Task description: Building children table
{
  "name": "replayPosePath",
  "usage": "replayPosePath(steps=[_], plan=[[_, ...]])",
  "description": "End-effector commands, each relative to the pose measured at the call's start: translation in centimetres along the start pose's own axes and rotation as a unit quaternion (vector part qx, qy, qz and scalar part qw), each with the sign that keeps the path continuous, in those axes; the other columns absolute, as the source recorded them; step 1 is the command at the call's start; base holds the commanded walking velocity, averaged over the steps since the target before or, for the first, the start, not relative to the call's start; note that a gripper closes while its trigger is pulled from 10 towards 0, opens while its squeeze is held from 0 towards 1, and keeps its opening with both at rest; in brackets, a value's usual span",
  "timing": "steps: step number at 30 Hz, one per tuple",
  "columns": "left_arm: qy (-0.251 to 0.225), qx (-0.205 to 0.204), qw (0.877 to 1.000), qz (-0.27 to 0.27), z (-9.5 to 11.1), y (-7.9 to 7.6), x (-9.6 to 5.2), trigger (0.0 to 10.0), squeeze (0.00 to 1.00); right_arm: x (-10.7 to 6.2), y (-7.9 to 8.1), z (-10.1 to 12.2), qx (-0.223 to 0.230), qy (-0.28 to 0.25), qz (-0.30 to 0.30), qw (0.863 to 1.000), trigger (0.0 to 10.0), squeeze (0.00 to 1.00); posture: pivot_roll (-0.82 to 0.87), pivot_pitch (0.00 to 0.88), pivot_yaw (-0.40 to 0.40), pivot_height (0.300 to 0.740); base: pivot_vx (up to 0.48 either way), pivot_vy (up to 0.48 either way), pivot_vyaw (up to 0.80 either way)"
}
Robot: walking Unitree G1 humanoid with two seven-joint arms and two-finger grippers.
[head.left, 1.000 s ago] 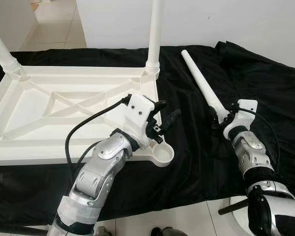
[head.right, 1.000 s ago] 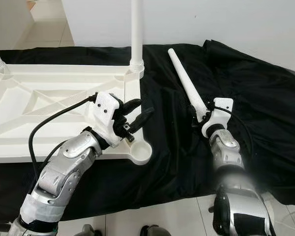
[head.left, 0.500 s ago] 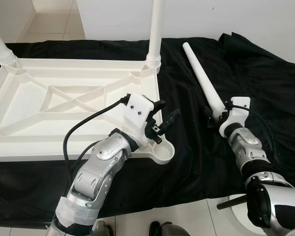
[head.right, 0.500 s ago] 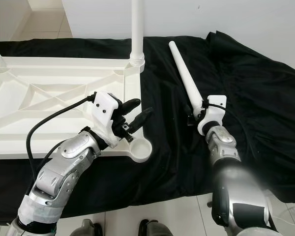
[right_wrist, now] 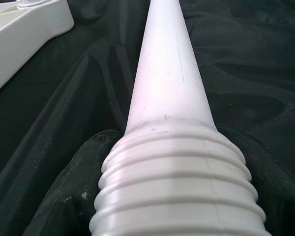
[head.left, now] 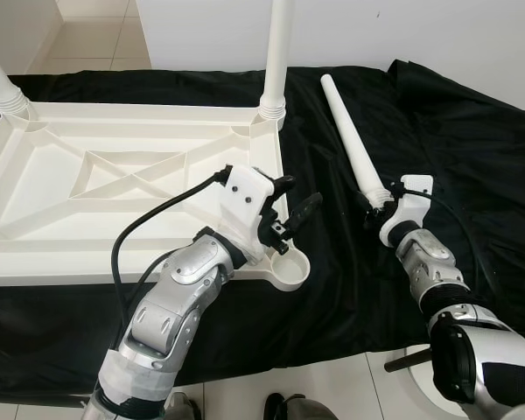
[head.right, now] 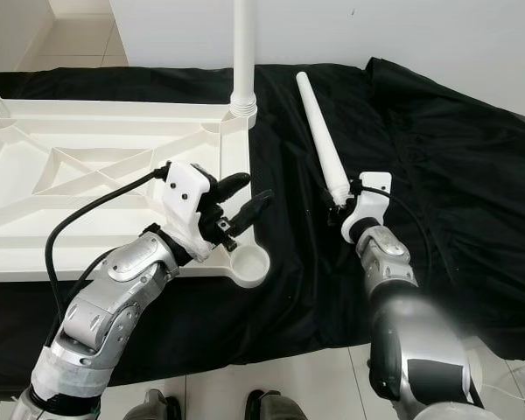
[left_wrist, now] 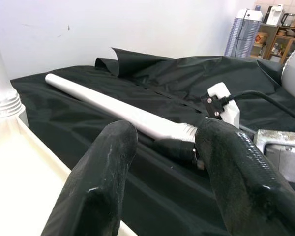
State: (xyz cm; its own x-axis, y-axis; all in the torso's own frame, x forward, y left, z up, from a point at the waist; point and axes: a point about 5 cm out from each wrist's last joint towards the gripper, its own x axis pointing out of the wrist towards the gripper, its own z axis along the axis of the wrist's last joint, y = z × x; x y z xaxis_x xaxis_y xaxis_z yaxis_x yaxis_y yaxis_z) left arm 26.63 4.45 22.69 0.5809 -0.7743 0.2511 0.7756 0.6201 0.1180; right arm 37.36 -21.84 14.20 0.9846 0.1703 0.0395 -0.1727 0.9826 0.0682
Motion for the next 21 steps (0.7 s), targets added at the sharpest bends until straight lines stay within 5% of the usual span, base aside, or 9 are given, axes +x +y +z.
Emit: replayPosePath(steps=[1, 4, 5, 10, 21], plan=[[0.002, 0.003, 1.0, 0.007, 0.0, 0.3, 0.1, 10.0, 0.0, -0.9, 0.0, -1.6, 0.006, 0.008, -0.023, 1.0, 0.0, 0.0, 0.02, 0.155, -0.061, 0.74, 0.0, 0.0, 0.0], [0.002, 0.001, 1.0, 0.009, 0.0, 0.4, 0.1, 10.0, 0.0, -1.0, -0.1, -1.6, 0.002, 0.0, -0.032, 0.999, 0.0, 0.0, 0.02, 0.152, -0.063, 0.74, 0.0, 0.0, 0.0], [0.004, -0.006, 1.0, 0.014, 0.0, 0.7, 0.1, 10.0, 0.0, -1.1, -0.2, -1.6, -0.004, -0.005, -0.042, 0.999, 10.0, 0.0, 0.01, 0.149, -0.062, 0.74, 0.0, 0.0, 0.0], [0.017, -0.022, 0.999, 0.025, -0.3, 1.3, 0.0, 10.0, 0.0, -1.6, -0.1, -2.0, -0.002, -0.008, -0.043, 0.999, 10.0, 0.0, 0.0, 0.137, -0.056, 0.74, 0.0, 0.0, 0.0], [0.056, -0.03, 0.996, 0.063, -1.3, 2.8, 0.6, 10.0, 0.0, -2.3, 0.4, 0.1, -0.131, -0.093, -0.096, 0.982, 10.0, 0.0, -0.03, 0.112, -0.066, 0.74, 0.0, 0.0, 0.0]])
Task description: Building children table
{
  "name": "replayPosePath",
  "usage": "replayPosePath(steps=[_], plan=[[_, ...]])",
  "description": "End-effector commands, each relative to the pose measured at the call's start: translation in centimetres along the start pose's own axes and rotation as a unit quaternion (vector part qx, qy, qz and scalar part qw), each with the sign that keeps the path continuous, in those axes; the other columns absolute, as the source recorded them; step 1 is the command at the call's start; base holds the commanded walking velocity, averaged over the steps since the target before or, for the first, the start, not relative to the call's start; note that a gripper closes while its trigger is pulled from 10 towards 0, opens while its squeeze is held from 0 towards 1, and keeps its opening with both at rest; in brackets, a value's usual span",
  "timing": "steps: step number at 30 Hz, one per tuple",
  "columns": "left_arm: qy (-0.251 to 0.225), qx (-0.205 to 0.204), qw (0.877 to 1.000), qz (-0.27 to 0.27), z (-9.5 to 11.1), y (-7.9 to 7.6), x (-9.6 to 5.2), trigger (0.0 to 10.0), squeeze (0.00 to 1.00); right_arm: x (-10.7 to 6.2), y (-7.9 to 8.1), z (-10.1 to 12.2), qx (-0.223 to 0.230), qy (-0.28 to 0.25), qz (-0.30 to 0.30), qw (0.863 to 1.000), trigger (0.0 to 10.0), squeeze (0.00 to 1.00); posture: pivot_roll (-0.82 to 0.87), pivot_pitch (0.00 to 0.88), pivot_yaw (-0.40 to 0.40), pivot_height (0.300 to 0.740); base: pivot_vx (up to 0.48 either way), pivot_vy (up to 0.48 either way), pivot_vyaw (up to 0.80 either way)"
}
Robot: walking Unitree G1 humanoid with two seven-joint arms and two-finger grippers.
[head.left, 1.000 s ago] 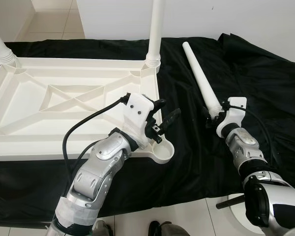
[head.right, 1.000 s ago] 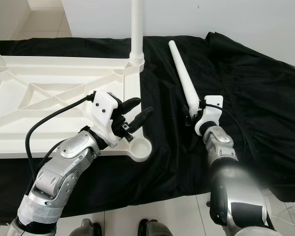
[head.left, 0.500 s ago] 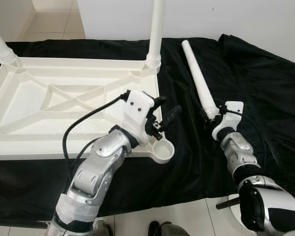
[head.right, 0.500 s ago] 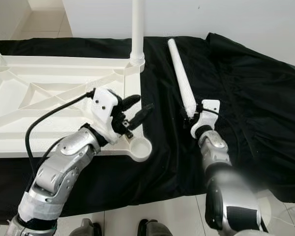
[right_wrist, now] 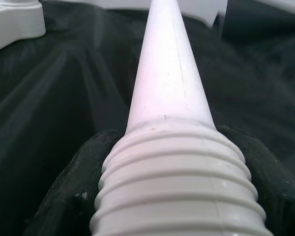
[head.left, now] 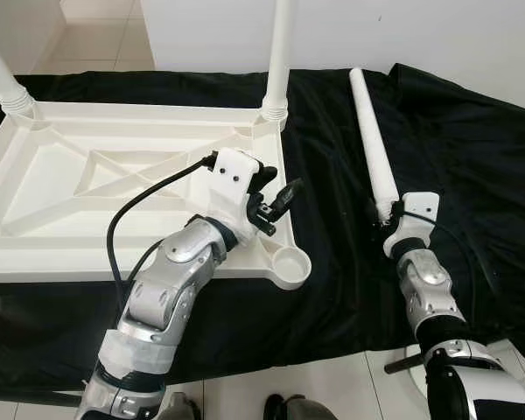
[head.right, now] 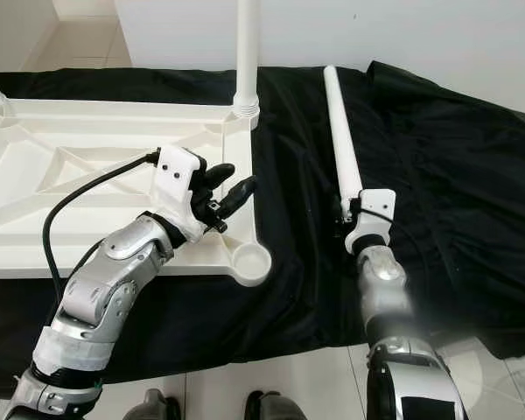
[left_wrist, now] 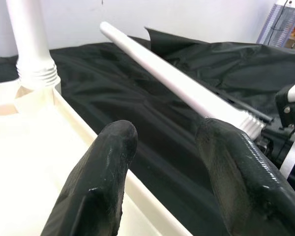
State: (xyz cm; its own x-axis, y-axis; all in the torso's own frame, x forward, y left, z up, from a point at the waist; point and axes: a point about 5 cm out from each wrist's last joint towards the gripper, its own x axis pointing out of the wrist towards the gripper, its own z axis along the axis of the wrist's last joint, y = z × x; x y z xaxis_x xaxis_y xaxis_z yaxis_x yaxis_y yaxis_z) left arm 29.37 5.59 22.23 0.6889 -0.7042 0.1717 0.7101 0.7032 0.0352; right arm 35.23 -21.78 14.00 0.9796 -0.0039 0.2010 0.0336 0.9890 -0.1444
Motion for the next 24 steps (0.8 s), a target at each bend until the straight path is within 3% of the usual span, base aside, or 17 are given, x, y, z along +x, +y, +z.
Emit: replayPosePath(steps=[1, 2, 7, 12, 15, 16, 17, 18, 22, 23, 24], plan=[[0.011, 0.0, 1.0, 0.003, -0.3, 0.1, 0.1, 10.0, 0.0, -0.1, -0.1, 0.3, -0.013, -0.016, -0.006, 1.0, 10.0, 0.0, -0.03, 0.112, -0.066, 0.74, 0.0, 0.0, 0.0], [0.007, -0.004, 1.0, -0.001, -0.1, -0.1, 0.2, 10.0, 0.0, 0.1, -0.5, 1.2, -0.042, -0.032, -0.033, 0.998, 10.0, 0.0, -0.03, 0.098, -0.061, 0.74, 0.0, 0.0, 0.0], [0.004, 0.004, 1.0, 0.001, 0.1, 0.0, 0.3, 10.0, 0.0, 0.2, -0.9, 2.6, -0.051, -0.074, -0.063, 0.994, 10.0, 0.0, -0.03, 0.084, -0.059, 0.74, 0.0, 0.0, 0.0], [-0.012, 0.016, 1.0, 0.005, 0.8, 0.8, 0.2, 10.0, 0.0, 0.2, -0.9, 4.0, -0.042, -0.098, -0.071, 0.992, 10.0, 0.0, -0.02, 0.077, -0.059, 0.74, 0.0, 0.0, 0.0], [-0.016, 0.0, 1.0, -0.004, 1.1, 1.1, 0.1, 10.0, 0.02, 0.1, -1.0, 4.6, -0.025, -0.111, -0.073, 0.991, 10.0, 0.0, -0.01, 0.078, -0.058, 0.74, 0.0, 0.0, 0.0], [-0.02, -0.009, 1.0, -0.009, 1.3, 1.3, 0.0, 10.0, 0.47, 0.1, -1.2, 4.8, -0.012, -0.118, -0.073, 0.99, 10.0, 0.0, -0.01, 0.078, -0.058, 0.74, 0.0, 0.0, 0.0], [-0.02, -0.009, 1.0, -0.009, 1.3, 1.3, 0.0, 10.0, 0.47, 0.1, -1.2, 4.8, -0.012, -0.118, -0.073, 0.99, 10.0, 0.0, -0.01, 0.078, -0.058, 0.74, 0.0, 0.0, 0.0], [-0.027, -0.026, 0.999, -0.022, 1.6, 1.4, -0.1, 10.0, 1.0, 0.1, -1.1, 5.4, 0.004, -0.129, -0.064, 0.99, 10.0, 0.0, -0.01, 0.079, -0.055, 0.74, 0.0, 0.0, 0.0], [-0.025, -0.038, 0.998, -0.044, 1.9, 1.3, -0.4, 10.0, 1.0, -0.2, -0.9, 6.7, 0.024, -0.168, -0.047, 0.984, 10.0, 0.0, -0.01, 0.085, -0.051, 0.74, 0.0, 0.0, 0.0], [-0.02, -0.039, 0.997, -0.065, 2.2, 1.1, -0.4, 10.0, 0.69, -0.3, -0.6, 7.3, 0.03, -0.183, -0.037, 0.982, 10.0, 0.0, -0.01, 0.082, -0.053, 0.74, 0.0, 0.0, 0.0], [-0.013, -0.038, 0.996, -0.079, 2.3, 0.8, -0.4, 10.0, 0.0, -0.4, -0.3, 7.8, 0.031, -0.196, -0.03, 0.98, 10.0, 0.0, -0.02, 0.086, -0.052, 0.74, 0.0, 0.0, 0.0]])
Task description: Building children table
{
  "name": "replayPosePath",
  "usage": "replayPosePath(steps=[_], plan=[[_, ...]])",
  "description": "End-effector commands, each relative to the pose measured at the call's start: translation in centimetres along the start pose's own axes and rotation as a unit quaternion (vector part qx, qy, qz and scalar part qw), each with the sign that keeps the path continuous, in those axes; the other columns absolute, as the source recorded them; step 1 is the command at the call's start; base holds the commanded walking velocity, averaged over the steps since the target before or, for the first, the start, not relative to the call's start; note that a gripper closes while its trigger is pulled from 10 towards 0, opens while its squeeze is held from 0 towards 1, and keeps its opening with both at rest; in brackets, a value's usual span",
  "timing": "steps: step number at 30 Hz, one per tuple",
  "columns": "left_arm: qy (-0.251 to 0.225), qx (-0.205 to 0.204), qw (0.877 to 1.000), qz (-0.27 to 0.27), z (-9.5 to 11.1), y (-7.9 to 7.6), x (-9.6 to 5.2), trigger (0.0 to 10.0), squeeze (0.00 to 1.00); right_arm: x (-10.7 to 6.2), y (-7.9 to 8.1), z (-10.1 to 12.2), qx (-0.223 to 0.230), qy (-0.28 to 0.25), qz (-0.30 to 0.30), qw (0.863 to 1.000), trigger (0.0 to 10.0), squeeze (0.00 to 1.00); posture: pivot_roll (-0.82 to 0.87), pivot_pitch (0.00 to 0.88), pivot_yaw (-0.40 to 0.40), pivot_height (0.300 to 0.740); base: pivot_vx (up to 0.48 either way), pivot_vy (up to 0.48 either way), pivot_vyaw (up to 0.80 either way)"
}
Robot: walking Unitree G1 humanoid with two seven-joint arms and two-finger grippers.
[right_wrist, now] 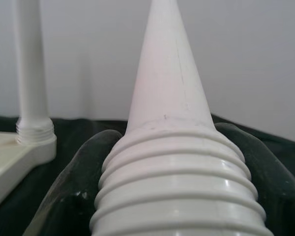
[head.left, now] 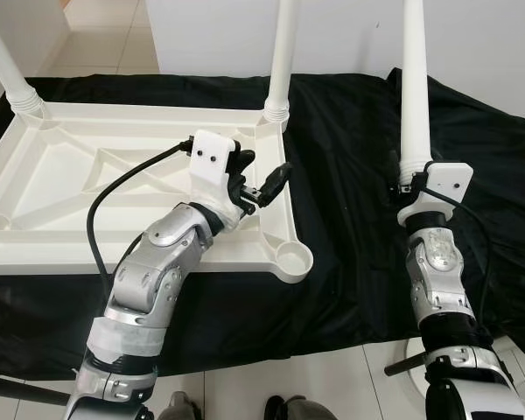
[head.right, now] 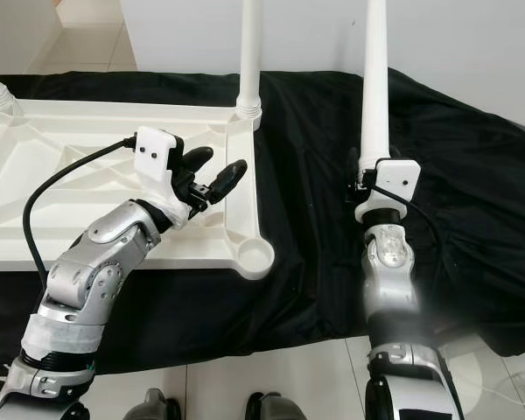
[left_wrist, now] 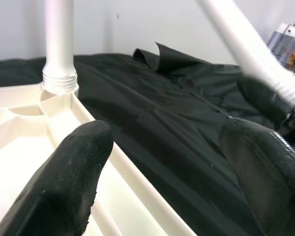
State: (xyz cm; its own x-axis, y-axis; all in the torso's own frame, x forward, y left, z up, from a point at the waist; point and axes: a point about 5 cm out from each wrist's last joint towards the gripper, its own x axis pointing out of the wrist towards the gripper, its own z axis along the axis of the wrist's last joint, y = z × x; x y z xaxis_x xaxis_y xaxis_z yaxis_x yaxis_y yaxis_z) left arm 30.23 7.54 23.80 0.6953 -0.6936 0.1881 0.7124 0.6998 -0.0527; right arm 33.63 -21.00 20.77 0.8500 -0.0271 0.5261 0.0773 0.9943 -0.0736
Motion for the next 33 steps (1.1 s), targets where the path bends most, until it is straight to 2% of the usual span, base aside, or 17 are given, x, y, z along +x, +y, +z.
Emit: replayPosePath(steps=[1, 5, 10, 13, 16, 20, 24, 32, 33], plan=[[-0.001, 0.005, 0.996, -0.086, 0.6, -1.3, 0.1, 10.0, 0.0, 0.1, 0.0, 0.8, 0.008, -0.024, 0.003, 1.0, 10.0, 0.0, -0.02, 0.086, -0.052, 0.74, 0.0, 0.0, 0.0], [0.011, -0.011, 0.995, -0.103, 1.0, -1.5, 0.5, 10.0, 0.0, 0.5, 0.6, 1.9, 0.013, -0.047, 0.025, 0.999, 10.0, 0.0, -0.02, 0.087, -0.04, 0.74, 0.0, 0.0, 0.0], [0.022, -0.006, 0.996, -0.087, 2.3, -0.6, 1.5, 10.0, 0.0, 1.6, 2.1, 4.8, 0.024, -0.101, 0.073, 0.992, 10.0, 0.0, -0.03, 0.077, -0.01, 0.74, 0.0, 0.0, 0.0], [0.022, -0.013, 0.996, -0.083, 2.7, -0.3, 1.7, 10.0, 0.0, 1.7, 2.4, 5.5, 0.03, -0.115, 0.09, 0.989, 10.0, 0.0, -0.03, 0.076, -0.006, 0.74, 0.0, 0.0, 0.0], [0.013, -0.044, 0.995, -0.088, 3.6, 0.1, 1.8, 10.0, 0.0, 1.8, 3.3, 7.1, 0.025, -0.144, 0.116, 0.982, 10.0, 0.0, -0.03, 0.079, -0.003, 0.74, 0.0, 0.0, 0.0], [-0.001, -0.062, 0.992, -0.107, 4.5, 0.2, 1.8, 10.0, 0.0, 1.7, 3.9, 8.2, 0.02, -0.162, 0.137, 0.977, 10.0, 0.0, -0.03, 0.082, -0.004, 0.74, 0.0, 0.0, 0.0], [0.0, -0.048, 0.993, -0.107, 4.8, 0.3, 1.9, 10.0, 0.0, 1.5, 4.2, 8.4, 0.015, -0.163, 0.157, 0.974, 10.0, 0.0, -0.04, 0.089, -0.003, 0.74, 0.0, 0.0, 0.0], [-0.009, -0.06, 0.992, -0.112, 5.3, 0.5, 2.1, 10.0, 0.0, 0.9, 4.6, 7.9, 0.008, -0.148, 0.185, 0.972, 10.0, 0.0, -0.04, 0.095, -0.005, 0.74, 0.0, 0.0, 0.0], [-0.032, -0.097, 0.986, -0.131, 6.4, 0.9, 1.9, 10.0, 0.0, -0.6, 5.1, 6.9, 0.004, -0.115, 0.227, 0.967, 10.0, 0.0, -0.05, 0.103, -0.007, 0.74, 0.0, 0.0, 0.0]])
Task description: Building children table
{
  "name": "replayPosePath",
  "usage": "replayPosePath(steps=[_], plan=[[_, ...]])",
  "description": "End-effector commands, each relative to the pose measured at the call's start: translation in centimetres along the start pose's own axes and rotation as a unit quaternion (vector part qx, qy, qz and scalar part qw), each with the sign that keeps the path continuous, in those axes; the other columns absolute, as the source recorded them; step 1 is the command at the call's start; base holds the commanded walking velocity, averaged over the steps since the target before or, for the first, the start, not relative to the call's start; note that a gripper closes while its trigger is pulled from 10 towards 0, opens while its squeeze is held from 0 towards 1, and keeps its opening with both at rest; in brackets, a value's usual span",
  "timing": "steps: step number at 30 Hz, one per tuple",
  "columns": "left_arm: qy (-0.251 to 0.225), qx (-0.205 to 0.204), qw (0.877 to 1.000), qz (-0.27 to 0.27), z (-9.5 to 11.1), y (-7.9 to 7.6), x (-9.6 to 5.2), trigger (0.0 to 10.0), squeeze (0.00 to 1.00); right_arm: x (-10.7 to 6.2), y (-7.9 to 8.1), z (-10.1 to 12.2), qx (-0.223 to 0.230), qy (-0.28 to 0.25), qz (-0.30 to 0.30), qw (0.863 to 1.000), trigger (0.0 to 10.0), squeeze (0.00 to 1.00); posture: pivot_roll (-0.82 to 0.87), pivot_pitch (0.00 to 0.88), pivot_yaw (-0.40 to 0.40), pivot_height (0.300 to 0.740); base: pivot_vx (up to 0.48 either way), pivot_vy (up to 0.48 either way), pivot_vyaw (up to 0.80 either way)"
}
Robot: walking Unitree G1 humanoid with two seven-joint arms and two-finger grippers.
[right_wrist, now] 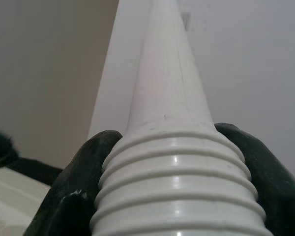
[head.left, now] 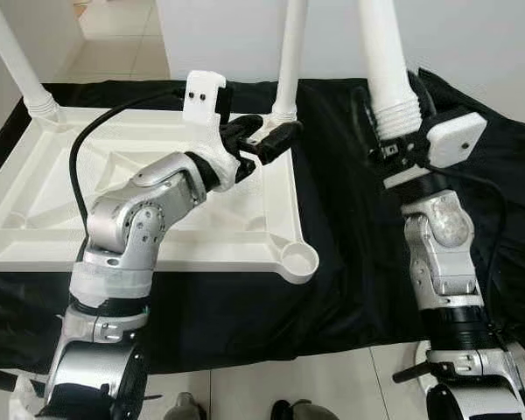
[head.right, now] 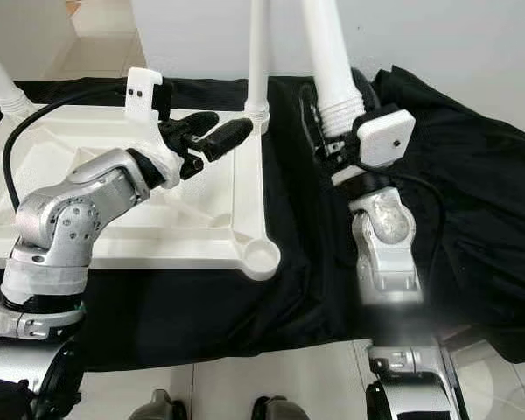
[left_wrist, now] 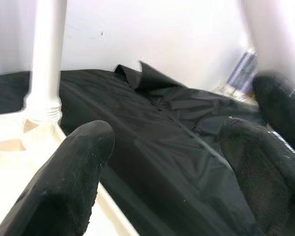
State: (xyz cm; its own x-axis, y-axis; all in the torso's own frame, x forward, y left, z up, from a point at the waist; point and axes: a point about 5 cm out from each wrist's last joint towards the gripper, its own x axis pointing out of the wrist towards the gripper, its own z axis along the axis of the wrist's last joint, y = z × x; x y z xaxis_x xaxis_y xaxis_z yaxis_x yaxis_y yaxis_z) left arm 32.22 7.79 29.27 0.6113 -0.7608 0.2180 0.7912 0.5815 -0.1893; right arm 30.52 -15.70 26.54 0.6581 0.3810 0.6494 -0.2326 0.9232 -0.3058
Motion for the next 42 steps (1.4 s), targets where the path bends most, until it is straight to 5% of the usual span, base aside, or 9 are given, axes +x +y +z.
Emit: replayPosePath(steps=[1, 5, 22, 42], plan=[[-0.018, -0.015, 0.997, -0.078, 1.2, -0.6, -0.3, 10.0, 0.0, -0.6, 0.8, 0.0, 0.006, 0.01, 0.03, 0.999, 10.0, 0.0, -0.05, 0.103, -0.007, 0.74, 0.0, 0.0, 0.0], [-0.037, -0.07, 0.99, -0.12, 2.2, -0.9, -0.6, 10.0, 0.0, -2.3, 2.1, -0.6, 0.016, 0.044, 0.072, 0.996, 10.0, 0.0, -0.06, 0.106, -0.011, 0.74, 0.0, 0.0, 0.0], [0.013, -0.118, 0.984, -0.135, 0.4, -1.5, 0.0, 10.0, 0.0, -4.2, 4.9, -1.3, 0.026, 0.082, 0.131, 0.988, 10.0, 0.0, -0.07, 0.114, -0.006, 0.74, 0.0, 0.0, 0.0], [0.079, -0.131, 0.987, -0.044, -1.6, 0.6, 0.9, 10.0, 0.0, -8.1, 7.5, -2.6, 0.002, 0.116, 0.108, 0.987, 10.0, 0.0, -0.08, 0.125, 0.003, 0.74, 0.0, 0.0, 0.0]])
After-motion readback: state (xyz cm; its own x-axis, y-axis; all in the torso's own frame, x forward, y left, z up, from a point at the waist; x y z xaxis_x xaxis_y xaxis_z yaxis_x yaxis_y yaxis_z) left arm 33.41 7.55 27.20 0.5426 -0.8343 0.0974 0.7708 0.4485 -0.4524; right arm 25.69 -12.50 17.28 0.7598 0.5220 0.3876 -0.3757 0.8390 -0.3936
